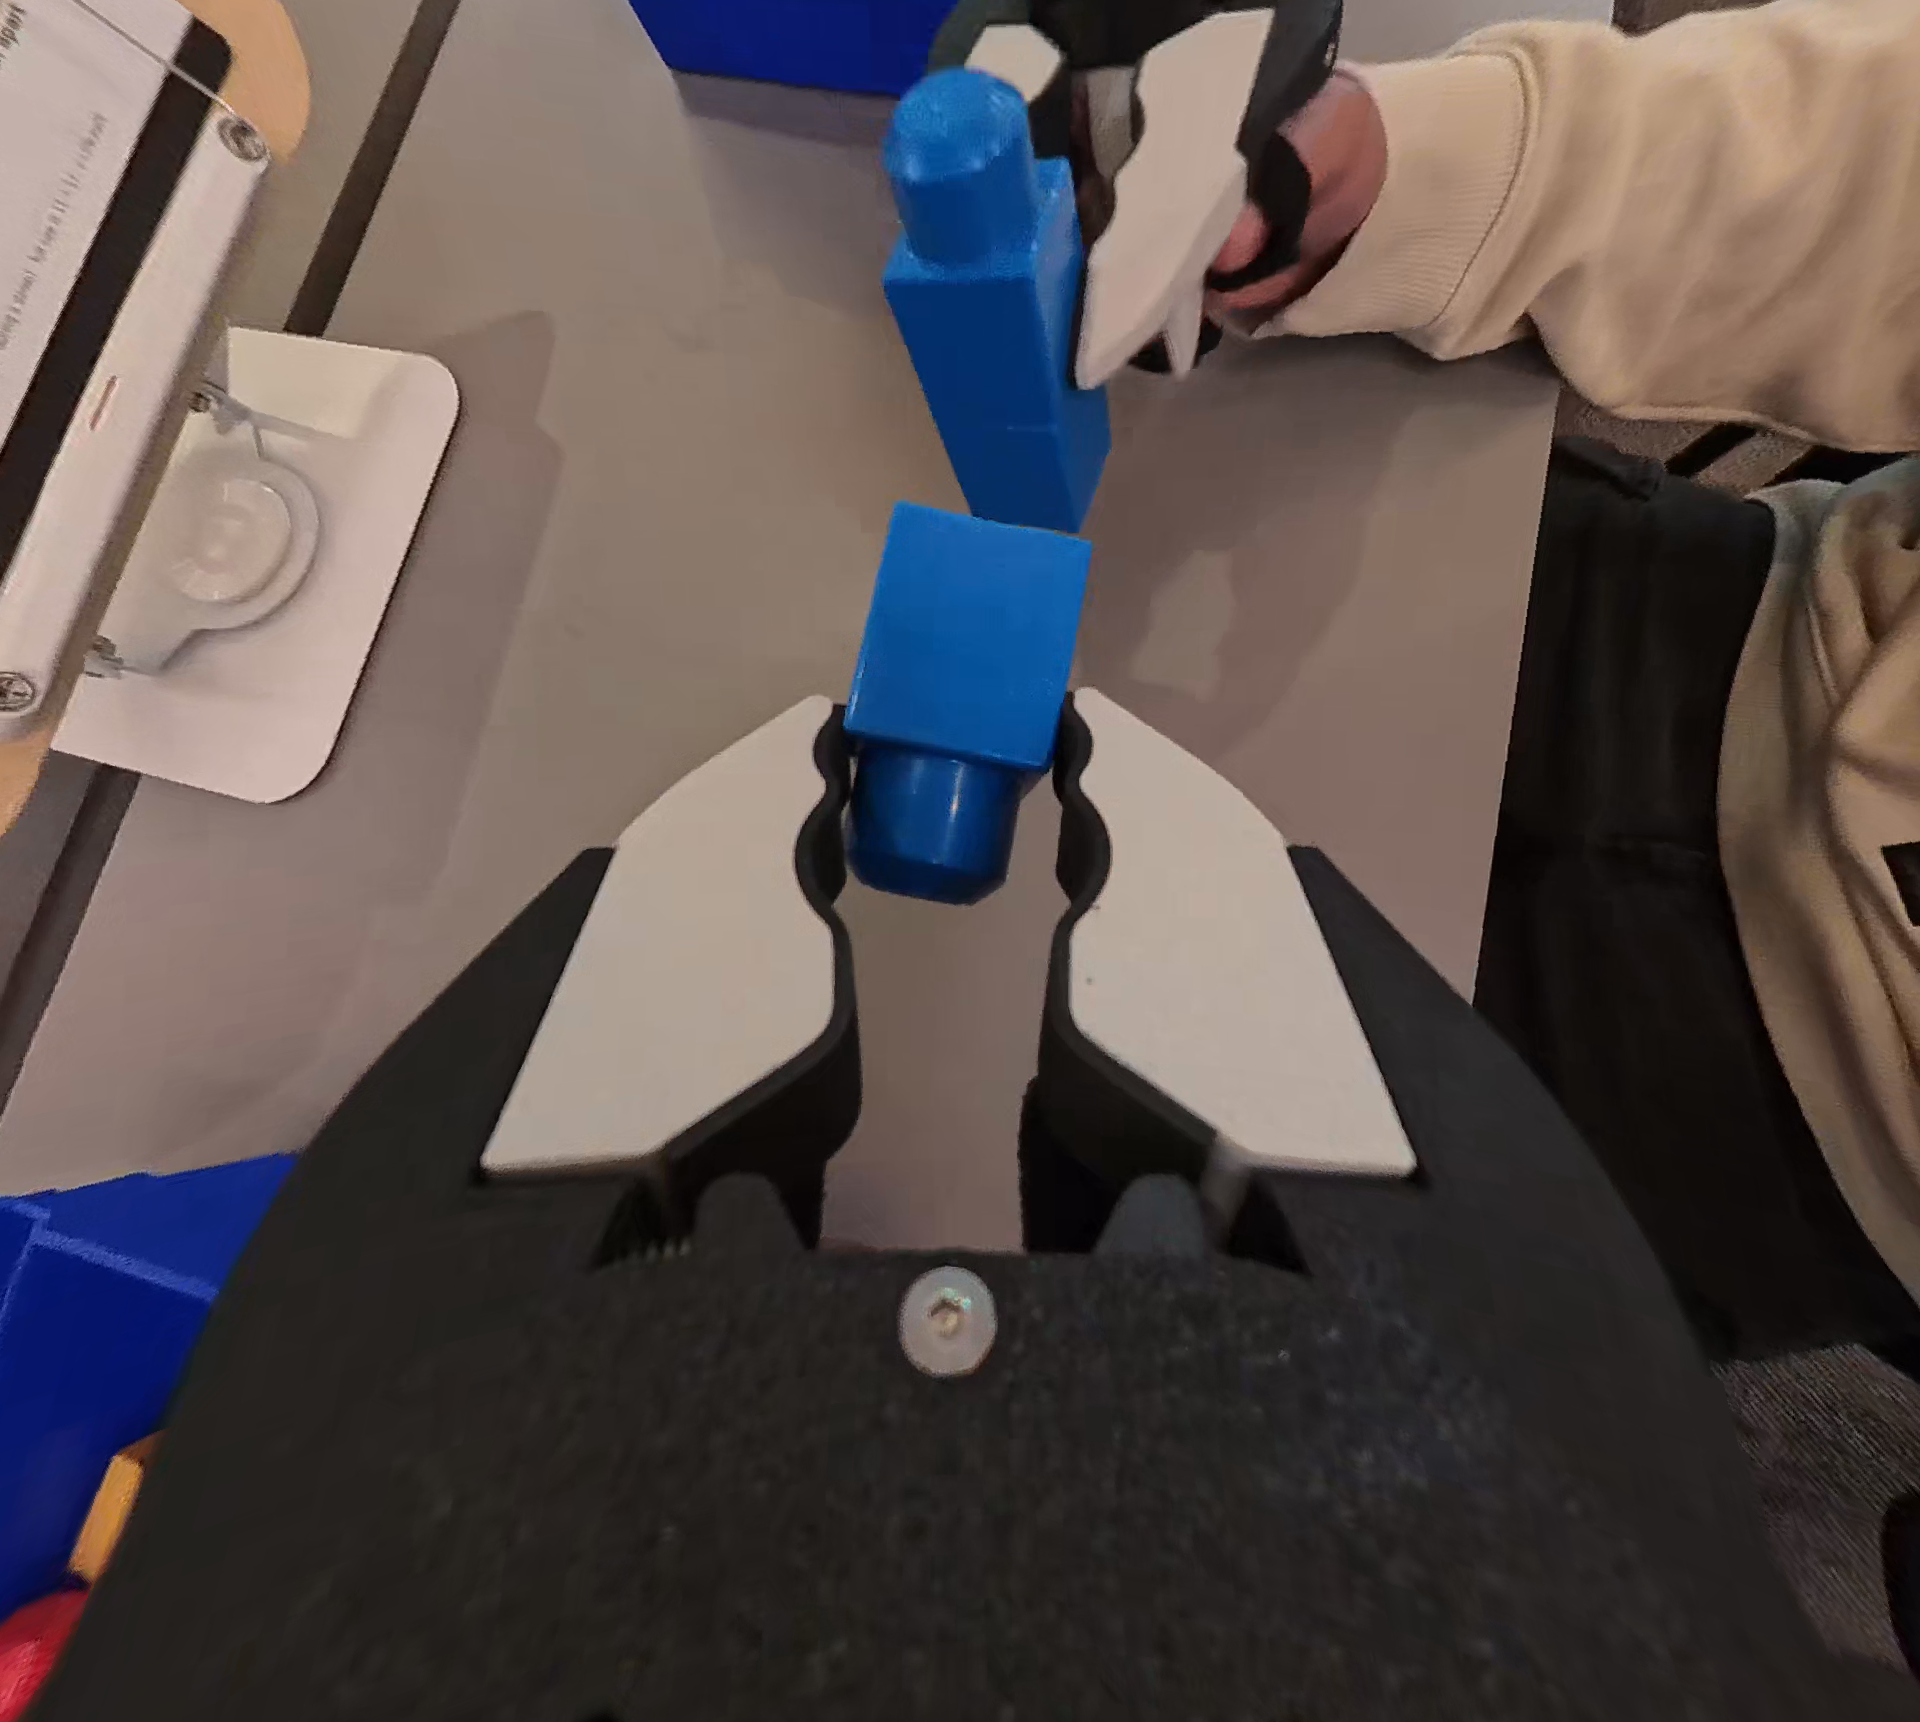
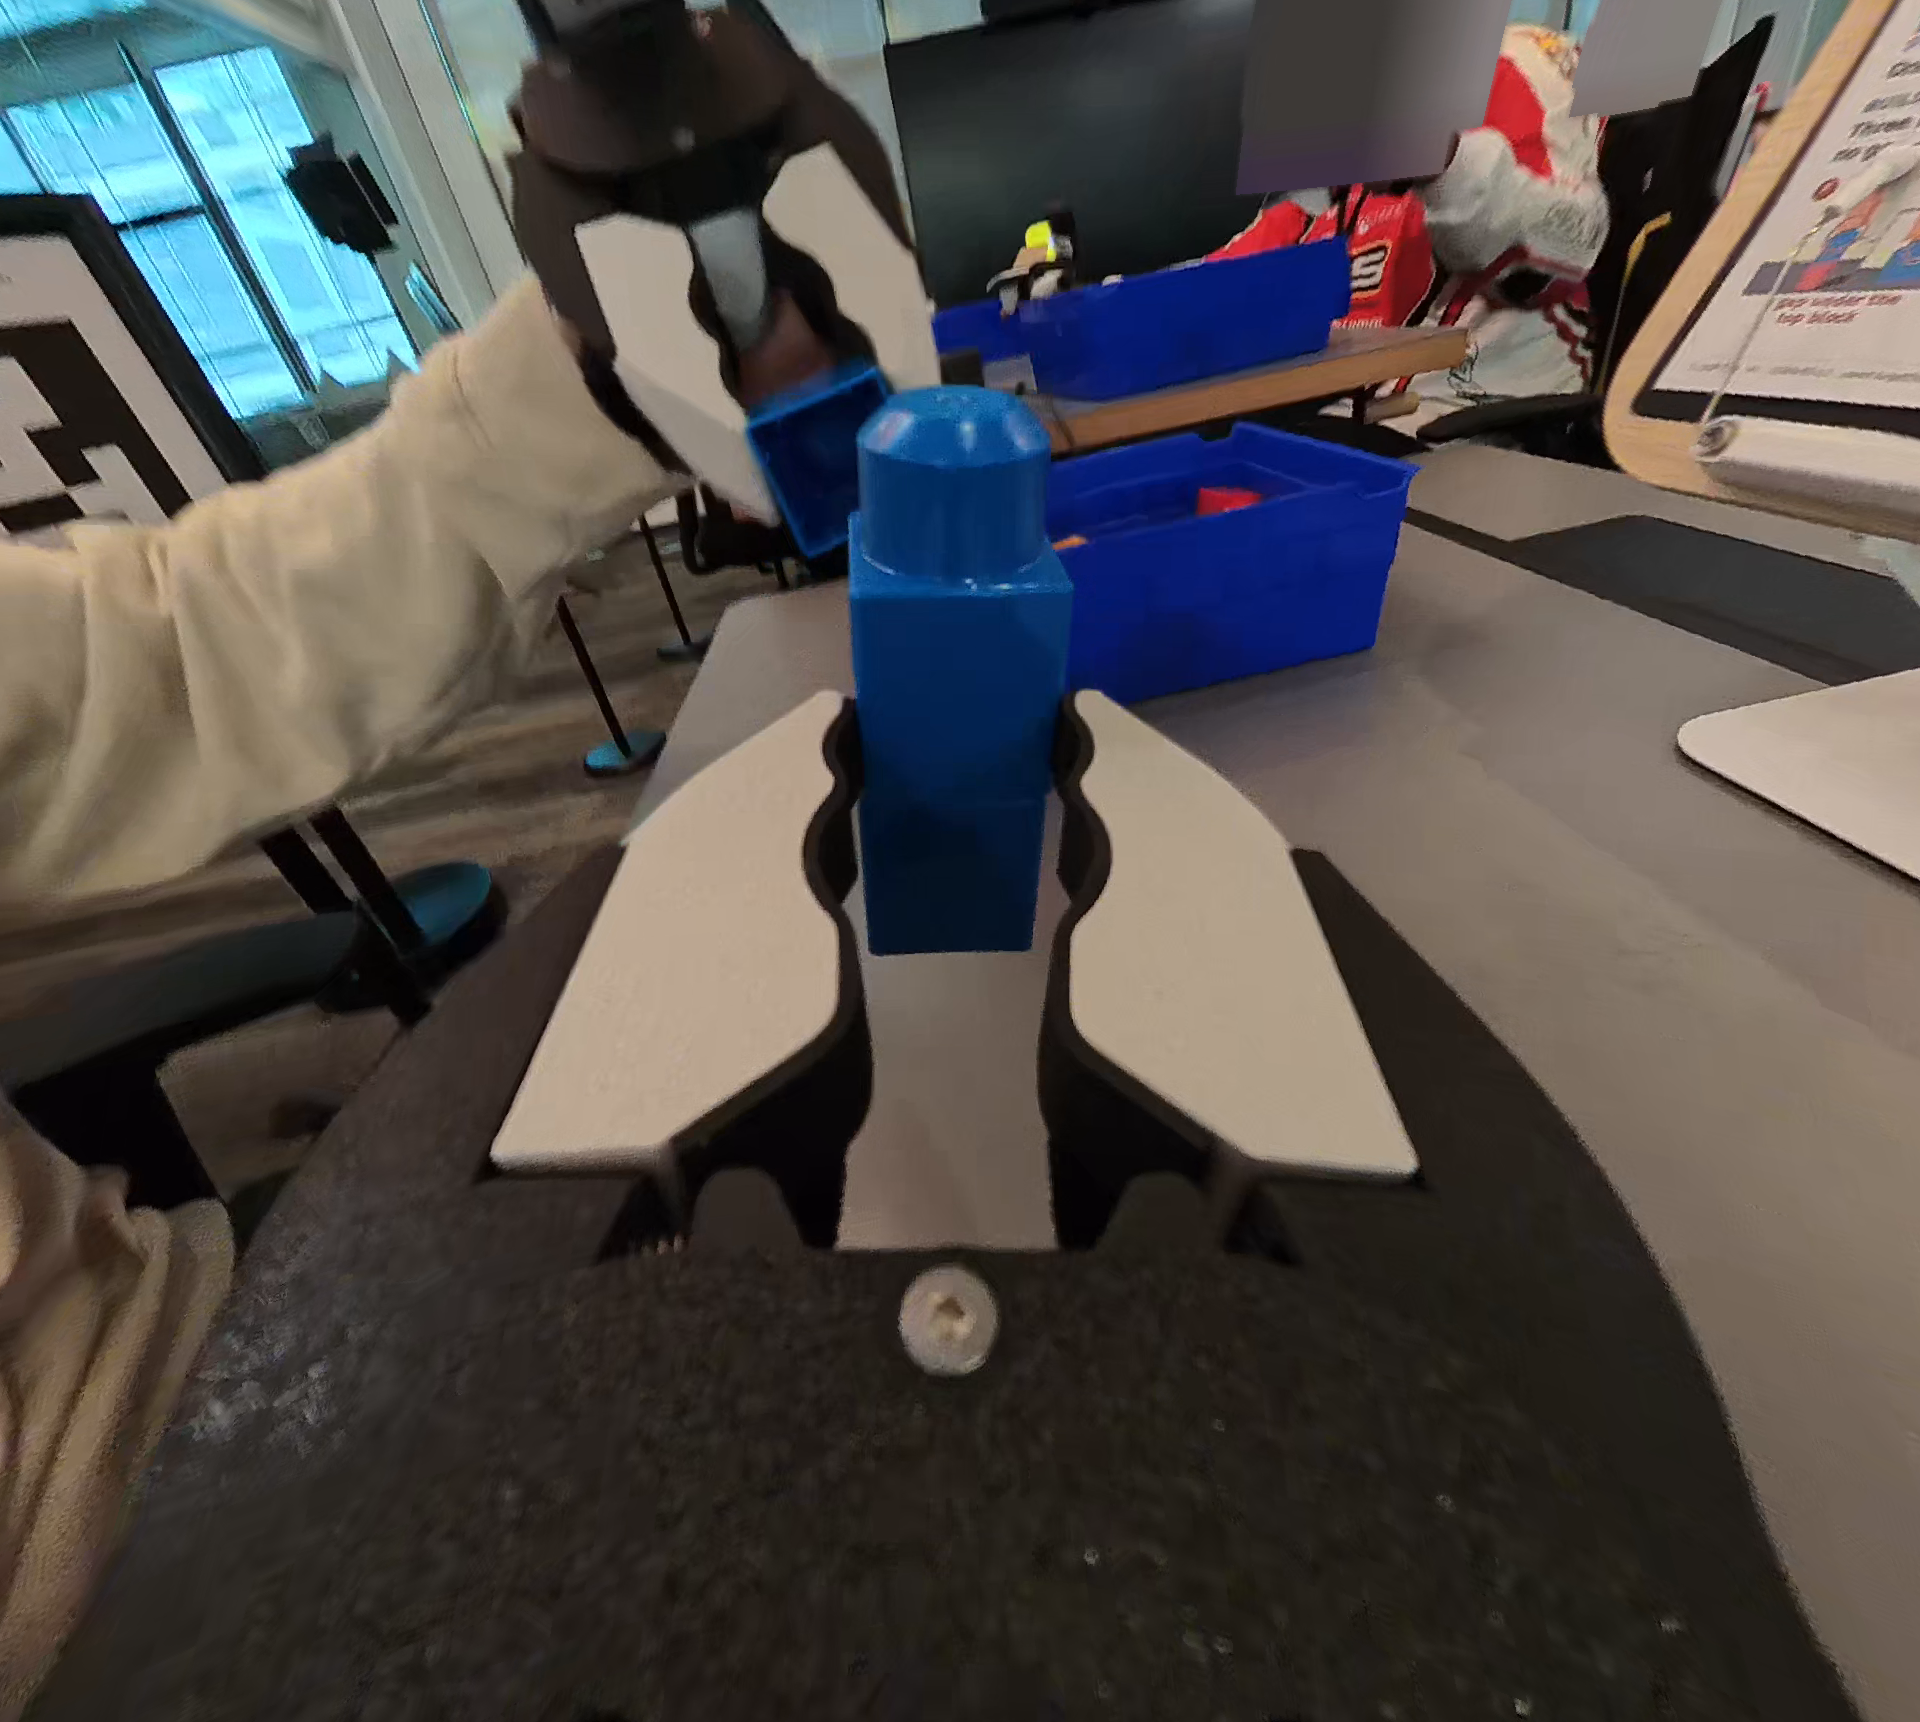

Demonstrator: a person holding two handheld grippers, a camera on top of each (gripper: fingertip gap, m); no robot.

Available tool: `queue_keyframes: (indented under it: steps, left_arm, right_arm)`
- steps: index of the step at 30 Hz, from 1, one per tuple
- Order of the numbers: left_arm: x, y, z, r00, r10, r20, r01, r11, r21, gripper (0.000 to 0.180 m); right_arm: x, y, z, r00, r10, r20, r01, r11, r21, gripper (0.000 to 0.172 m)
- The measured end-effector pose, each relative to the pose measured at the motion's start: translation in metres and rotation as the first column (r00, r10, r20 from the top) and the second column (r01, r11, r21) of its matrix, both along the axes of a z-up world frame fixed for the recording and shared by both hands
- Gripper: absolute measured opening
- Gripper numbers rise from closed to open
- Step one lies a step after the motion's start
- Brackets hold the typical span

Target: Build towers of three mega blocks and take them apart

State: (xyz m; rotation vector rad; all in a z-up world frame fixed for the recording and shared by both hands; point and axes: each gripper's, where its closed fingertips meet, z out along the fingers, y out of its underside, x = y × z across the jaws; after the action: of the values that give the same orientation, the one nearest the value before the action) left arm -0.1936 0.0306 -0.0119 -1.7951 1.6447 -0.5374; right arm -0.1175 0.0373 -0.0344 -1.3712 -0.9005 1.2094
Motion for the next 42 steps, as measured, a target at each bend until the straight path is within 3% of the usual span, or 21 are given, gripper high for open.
queue_keyframes:
  steps: [7,21,34,42]
  left_arm:
    - [0.008,-0.004,-0.015,0.992,-0.044,-0.119,0.041,0.999,-0.034,0.037]
    - [0.025,-0.012,-0.049,0.932,-0.121,-0.340,0.092,0.991,-0.100,0.037]
    - [0.050,-0.013,-0.030,0.989,-0.139,-0.054,0.129,0.979,-0.156,0.036]
    - [0.063,-0.009,-0.005,0.957,-0.098,0.275,0.157,0.967,-0.201,0.052]
  right_arm:
    - [-0.012,-0.006,-0.036,0.931,-0.055,0.360,0.003,0.989,0.145,0.036]
    - [-0.017,-0.020,-0.070,0.770,-0.040,0.636,-0.049,0.992,0.120,0.036]
    - [-0.026,-0.022,-0.059,0.908,0.105,0.405,-0.101,0.994,-0.029,0.036]
    - [-0.029,-0.033,-0.037,0.951,0.221,0.216,-0.201,0.973,-0.110,0.036]
